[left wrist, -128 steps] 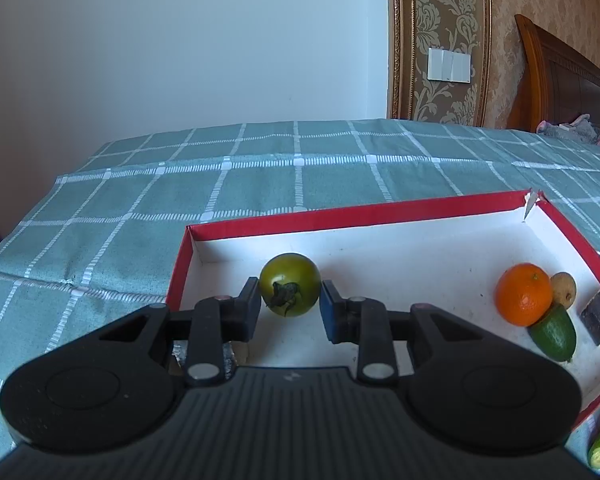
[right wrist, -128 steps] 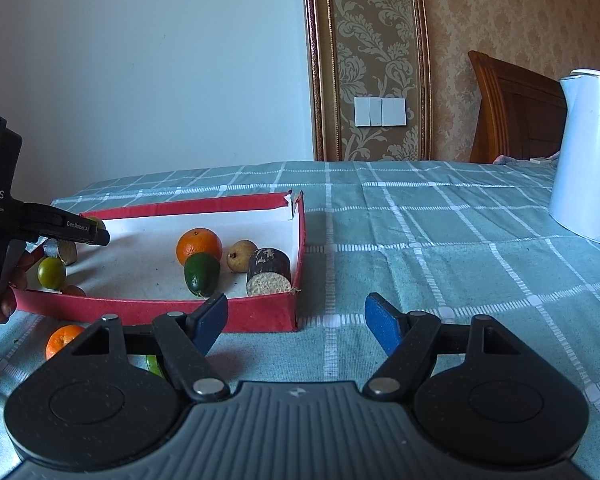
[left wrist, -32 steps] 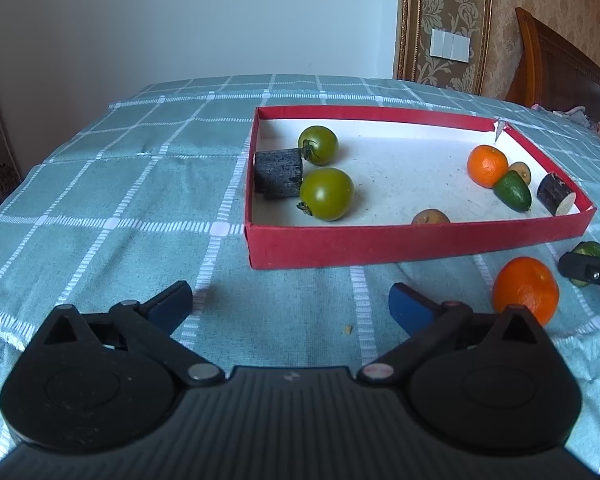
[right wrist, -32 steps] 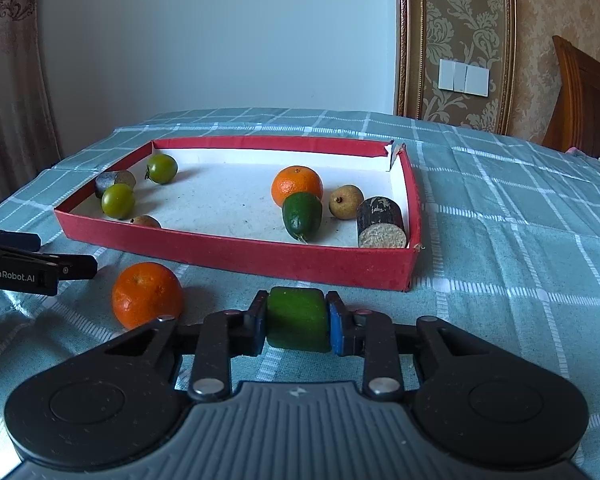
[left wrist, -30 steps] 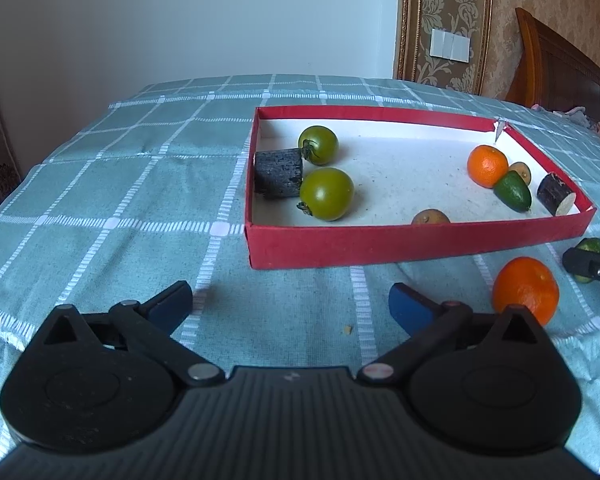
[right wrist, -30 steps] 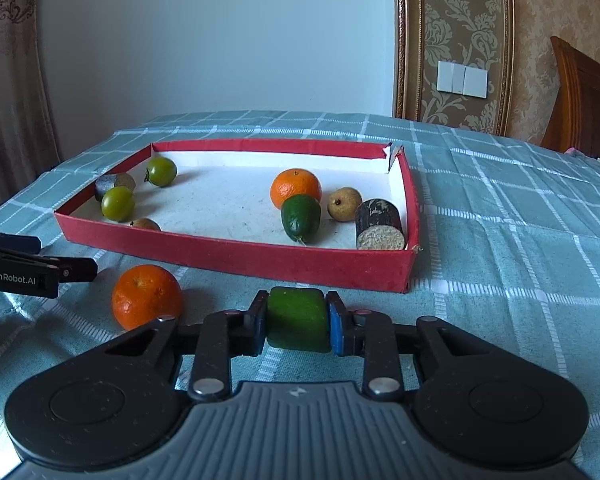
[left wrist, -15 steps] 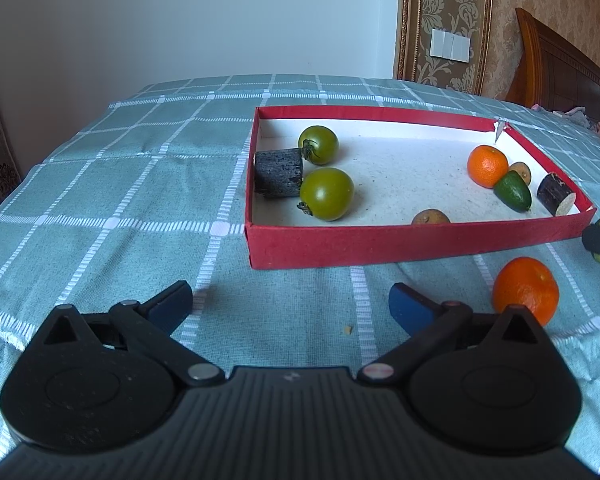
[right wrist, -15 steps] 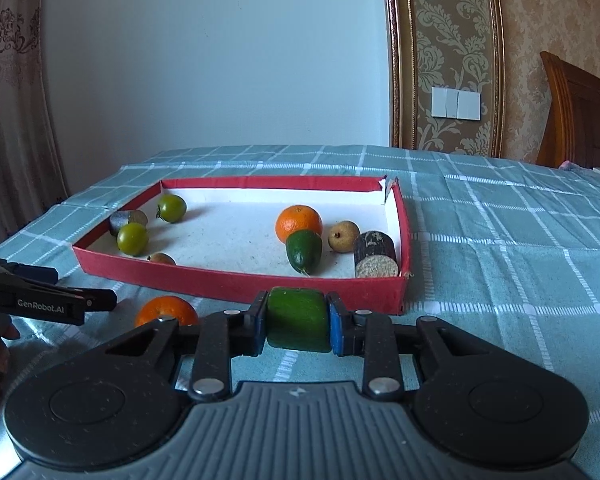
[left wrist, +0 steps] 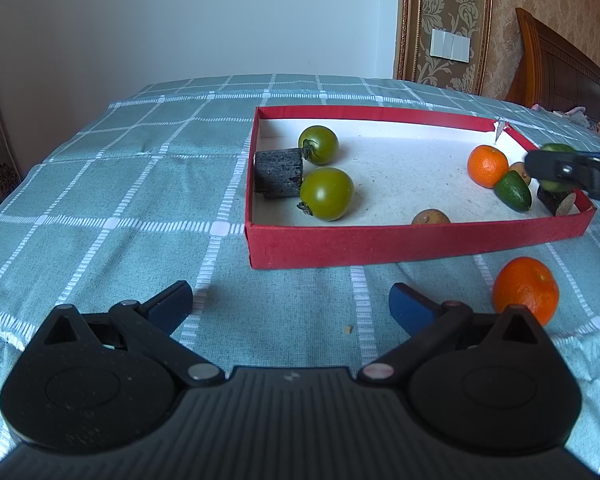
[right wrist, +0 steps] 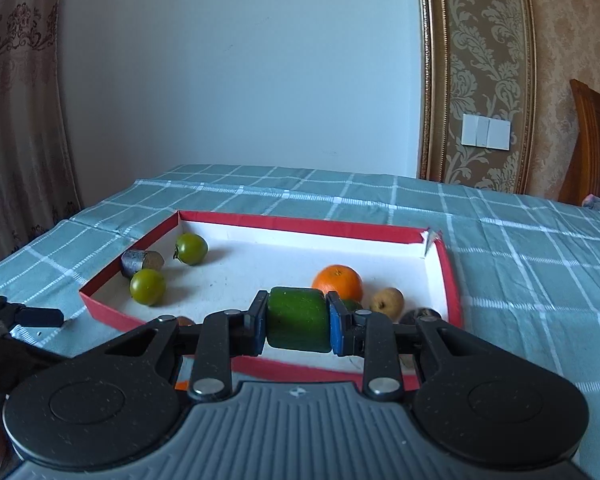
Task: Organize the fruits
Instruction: 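Carry the cucumber piece into the tray and open the right gripper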
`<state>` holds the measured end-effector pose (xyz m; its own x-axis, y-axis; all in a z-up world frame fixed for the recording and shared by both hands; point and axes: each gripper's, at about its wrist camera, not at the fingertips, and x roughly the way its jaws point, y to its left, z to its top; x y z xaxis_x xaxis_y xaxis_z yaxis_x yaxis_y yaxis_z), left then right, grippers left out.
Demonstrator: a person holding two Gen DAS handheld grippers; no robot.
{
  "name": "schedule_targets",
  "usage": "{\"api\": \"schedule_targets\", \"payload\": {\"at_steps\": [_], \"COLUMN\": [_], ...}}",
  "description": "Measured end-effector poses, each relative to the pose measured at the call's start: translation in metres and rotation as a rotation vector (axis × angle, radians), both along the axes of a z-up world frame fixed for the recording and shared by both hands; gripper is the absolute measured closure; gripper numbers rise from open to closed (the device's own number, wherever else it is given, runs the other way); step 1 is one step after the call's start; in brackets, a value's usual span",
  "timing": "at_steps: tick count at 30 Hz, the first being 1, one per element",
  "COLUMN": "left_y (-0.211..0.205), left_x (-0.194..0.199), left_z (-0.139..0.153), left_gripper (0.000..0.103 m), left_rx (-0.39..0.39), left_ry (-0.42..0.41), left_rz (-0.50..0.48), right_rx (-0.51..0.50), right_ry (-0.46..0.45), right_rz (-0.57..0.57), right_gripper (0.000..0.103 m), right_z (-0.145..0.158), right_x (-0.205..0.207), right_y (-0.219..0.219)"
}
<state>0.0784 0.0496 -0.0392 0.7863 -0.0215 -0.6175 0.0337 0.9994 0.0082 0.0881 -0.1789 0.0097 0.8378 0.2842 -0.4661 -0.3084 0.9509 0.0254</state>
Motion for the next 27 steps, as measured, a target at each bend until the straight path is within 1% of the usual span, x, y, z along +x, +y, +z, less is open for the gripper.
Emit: {"api": "schedule_targets", "payload": {"at_steps": [14, 19, 23, 27], "left_y": [0.000, 0.000, 0.000, 0.000], "left_x": [0.000, 0.000, 0.000, 0.000], "left_z": [0.000, 0.000, 0.000, 0.000], "left_gripper": [0.000, 0.000, 0.000, 0.000], "left_rx": [0.000, 0.000, 0.000, 0.000], "left_ry": [0.000, 0.000, 0.000, 0.001], "left_rz": [0.000, 0.000, 0.000, 0.000], "right_rx": [-0.109, -0.125, -0.133, -0.141], "right_ry": [0.037, 0.067, 0.110, 0.141], "right_rz": [0.044, 0.046, 0.042, 0.039], "right_gripper": [0.074, 0.074, 0.074, 0.074], "right_z": [-0.014, -0.020, -0.025, -0.032], "right_x": [0.054, 0.070, 0.083, 0.088], "right_y": [0.042, 0.050, 0.053, 0.054]}}
